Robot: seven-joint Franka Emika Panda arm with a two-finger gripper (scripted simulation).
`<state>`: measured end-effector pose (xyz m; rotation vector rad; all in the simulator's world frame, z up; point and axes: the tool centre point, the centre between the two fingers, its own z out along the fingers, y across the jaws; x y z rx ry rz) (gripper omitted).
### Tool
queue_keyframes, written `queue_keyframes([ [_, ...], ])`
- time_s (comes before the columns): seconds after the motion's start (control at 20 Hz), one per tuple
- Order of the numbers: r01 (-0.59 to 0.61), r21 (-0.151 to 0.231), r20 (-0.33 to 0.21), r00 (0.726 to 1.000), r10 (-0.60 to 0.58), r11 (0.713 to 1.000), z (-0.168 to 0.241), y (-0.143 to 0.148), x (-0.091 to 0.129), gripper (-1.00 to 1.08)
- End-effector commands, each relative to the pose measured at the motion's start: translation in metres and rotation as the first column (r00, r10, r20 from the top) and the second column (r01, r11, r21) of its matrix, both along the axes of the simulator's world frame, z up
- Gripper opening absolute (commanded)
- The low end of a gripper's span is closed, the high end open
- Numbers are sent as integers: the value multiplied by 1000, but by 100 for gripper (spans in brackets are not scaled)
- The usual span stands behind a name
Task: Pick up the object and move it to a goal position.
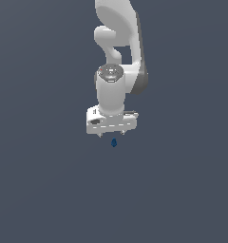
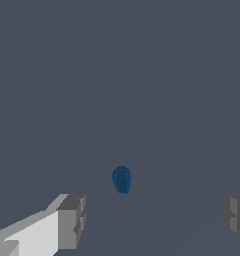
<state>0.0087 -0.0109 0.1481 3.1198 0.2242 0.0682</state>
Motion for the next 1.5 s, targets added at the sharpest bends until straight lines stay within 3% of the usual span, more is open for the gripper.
queue_keyframes([
  [0.0,-57,0,-13,998,57,998,-16,3,-7,100],
  [0.55,-203,9,-43,978,203,979,-54,11,-27,100],
  [0.95,-206,10,-44,978,206,979,-60,11,-28,100],
  [1.45,-210,10,-44,977,210,978,-102,11,-29,100],
])
